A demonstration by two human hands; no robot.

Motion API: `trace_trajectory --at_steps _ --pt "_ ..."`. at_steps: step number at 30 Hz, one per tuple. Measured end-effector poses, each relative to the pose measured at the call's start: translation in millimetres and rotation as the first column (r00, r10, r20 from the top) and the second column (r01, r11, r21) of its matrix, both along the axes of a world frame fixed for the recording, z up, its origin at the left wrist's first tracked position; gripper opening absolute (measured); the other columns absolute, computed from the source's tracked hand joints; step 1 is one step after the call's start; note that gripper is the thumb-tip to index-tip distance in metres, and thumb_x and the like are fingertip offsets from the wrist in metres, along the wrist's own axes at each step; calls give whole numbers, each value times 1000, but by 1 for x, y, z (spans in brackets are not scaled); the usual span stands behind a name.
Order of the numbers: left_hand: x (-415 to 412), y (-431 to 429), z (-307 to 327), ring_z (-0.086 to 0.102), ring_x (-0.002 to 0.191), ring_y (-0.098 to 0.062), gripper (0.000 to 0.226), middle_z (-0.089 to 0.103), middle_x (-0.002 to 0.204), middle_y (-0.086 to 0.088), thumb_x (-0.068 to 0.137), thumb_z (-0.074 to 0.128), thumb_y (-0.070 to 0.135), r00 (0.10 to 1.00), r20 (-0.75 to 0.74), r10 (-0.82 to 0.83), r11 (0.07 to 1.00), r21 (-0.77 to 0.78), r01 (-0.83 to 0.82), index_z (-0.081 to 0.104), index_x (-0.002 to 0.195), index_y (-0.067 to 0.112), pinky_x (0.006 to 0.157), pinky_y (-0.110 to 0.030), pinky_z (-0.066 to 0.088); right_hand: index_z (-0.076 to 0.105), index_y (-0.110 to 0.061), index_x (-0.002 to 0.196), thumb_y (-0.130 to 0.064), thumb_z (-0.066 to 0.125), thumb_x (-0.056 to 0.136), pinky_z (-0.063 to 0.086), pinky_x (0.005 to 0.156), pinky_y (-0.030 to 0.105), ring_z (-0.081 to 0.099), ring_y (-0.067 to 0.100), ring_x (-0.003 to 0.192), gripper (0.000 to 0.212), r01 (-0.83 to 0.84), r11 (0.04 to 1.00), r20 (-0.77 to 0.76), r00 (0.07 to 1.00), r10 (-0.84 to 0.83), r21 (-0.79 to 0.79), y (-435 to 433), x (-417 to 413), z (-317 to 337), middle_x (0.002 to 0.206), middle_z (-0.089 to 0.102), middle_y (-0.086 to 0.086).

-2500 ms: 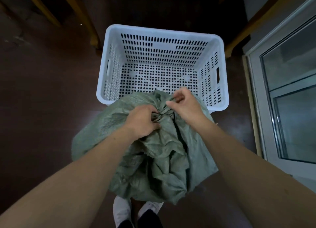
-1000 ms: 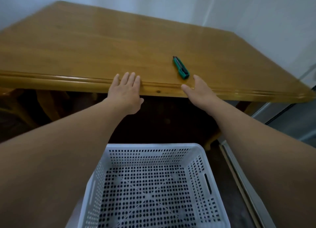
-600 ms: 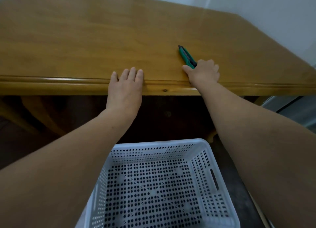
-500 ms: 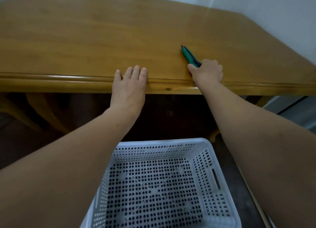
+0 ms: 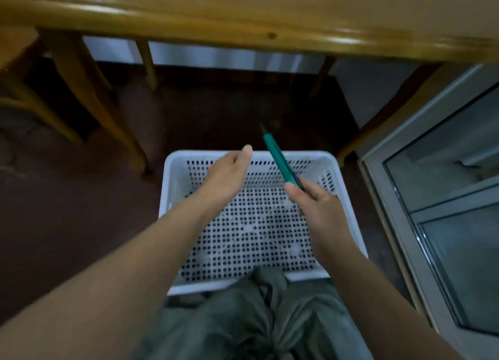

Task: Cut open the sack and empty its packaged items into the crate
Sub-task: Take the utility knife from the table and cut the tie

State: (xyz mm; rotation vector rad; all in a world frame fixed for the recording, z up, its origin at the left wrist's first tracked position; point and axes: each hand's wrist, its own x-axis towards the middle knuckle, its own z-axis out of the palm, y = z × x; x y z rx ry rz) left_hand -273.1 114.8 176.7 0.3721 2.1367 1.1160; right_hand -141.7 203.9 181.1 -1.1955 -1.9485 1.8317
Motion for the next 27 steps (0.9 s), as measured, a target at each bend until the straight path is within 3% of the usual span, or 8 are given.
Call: trace_trajectory --at_steps 2,8,12,15,18,21,24,27 --pt "21 -14 -14 45 126 -21 47 54 129 -1 96 30 54 975 212 69 996 42 -80 54 122 24 93 -31 31 61 -34 100 -31 65 86 50 81 24 59 -2 89 15 -58 998 100 993 55 24 -11 29 -20 93 64 -21" --pt "73 -47 -45 54 110 -21 24 64 118 -2 89 59 40 926 335 175 981 17 -192 66 95 18 103 -38 39 60 -34 90 -18 70 83 53 81 30 65 12 89 20 -117 993 182 977 113 8 -42 97 -50 95 68 -5" --pt "102 -51 -54 54 79 -13 17 68 88 -1 86 66 23 879 399 261 955 26 -295 69 96 10 73 -24 42 51 -5 109 0 60 87 54 61 21 64 10 67 24 -72 946 37 995 88 -317 -51 123 -52 93 63 10" --pt "116 -52 -53 53 65 -7 10 67 73 2 88 64 17 868 417 269 947 48 -316 70 89 8 56 -17 40 49 -3 125 -1 49 93 56 63 20 68 11 73 32 -100 833 -47 995 89 -544 -52 138 -45 107 61 12" --pt "126 -49 -52 57 71 -8 11 70 78 3 86 66 24 852 451 265 945 55 -323 66 79 16 74 -25 42 47 -3 128 1 46 94 55 65 20 68 12 73 34 -120 797 -85 993 86 -591 -51 151 -44 106 61 13" --pt "134 -48 -51 55 71 -8 21 69 85 1 81 70 32 869 438 232 953 75 -292 68 88 12 89 -32 41 47 -4 125 3 47 92 56 65 22 68 15 73 34 -128 780 -92 992 90 -612 -49 161 -46 109 61 17" --pt "137 -47 -49 52 66 -6 15 65 77 5 82 70 28 871 443 211 960 76 -271 68 87 14 85 -29 38 48 -6 124 -2 48 92 57 68 25 69 17 78 32 -156 746 -138 987 87 -647 -48 168 -47 110 64 17" --pt "141 -46 -52 53 68 -6 11 65 76 5 82 70 25 873 439 213 962 59 -265 67 84 15 84 -27 37 56 -3 115 -7 44 95 56 63 21 67 12 70 24 -155 744 -141 987 82 -649 -54 170 -49 93 67 12"
